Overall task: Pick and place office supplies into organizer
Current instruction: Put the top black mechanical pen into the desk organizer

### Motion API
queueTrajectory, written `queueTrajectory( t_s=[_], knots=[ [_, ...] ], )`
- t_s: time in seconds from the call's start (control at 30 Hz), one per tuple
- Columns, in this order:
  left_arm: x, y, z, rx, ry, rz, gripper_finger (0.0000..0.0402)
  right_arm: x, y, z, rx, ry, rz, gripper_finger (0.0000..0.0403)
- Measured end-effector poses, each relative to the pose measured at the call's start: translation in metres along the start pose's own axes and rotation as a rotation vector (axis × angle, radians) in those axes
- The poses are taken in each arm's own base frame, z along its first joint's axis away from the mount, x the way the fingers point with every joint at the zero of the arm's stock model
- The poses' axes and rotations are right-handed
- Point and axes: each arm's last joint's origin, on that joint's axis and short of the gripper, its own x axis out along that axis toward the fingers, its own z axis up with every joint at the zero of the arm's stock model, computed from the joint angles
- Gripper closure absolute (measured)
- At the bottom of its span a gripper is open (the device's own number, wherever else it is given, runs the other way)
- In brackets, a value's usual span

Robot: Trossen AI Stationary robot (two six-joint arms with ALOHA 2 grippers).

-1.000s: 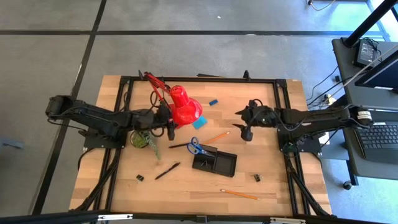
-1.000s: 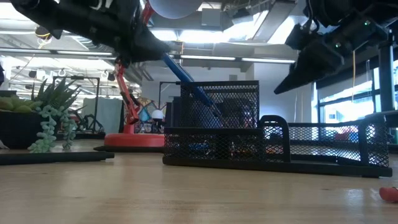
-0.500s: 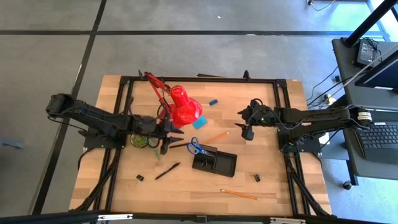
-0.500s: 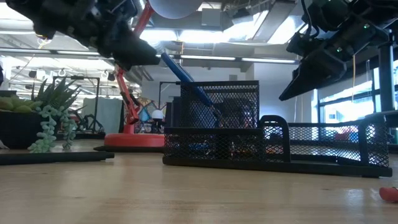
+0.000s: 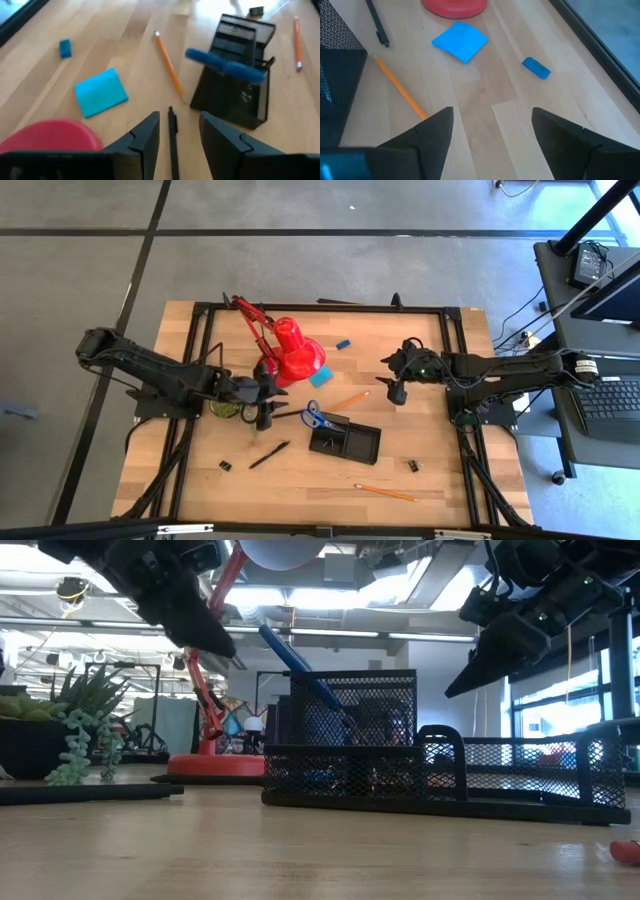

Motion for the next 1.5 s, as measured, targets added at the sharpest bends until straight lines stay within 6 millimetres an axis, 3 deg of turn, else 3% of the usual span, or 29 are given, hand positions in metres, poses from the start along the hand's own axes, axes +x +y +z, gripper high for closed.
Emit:
queueTrajectory(
  t_s=[0.13, 0.47, 0.8, 1.5],
  knots=[
    [0.004, 0.002, -0.003, 0.009, 0.027, 0.019, 0.027, 0.0, 0.0, 0.0, 0.0, -0.001, 0.0, 0.013],
    [0.04, -0.004, -0.014, 0.037, 0.075, 0.046, 0.027, 0.0, 0.0, 0.002, -0.022, -0.022, -0.002, 0.013],
    [0.064, -0.008, -0.032, 0.012, 0.164, 0.069, 0.027, 0.0, 0.0, 0.002, -0.022, -0.022, -0.001, 0.013],
    [0.103, -0.015, -0.052, -0.035, 0.141, 0.087, 0.027, 0.0, 0.0, 0.002, -0.022, -0.02, 0.001, 0.013]
  ],
)
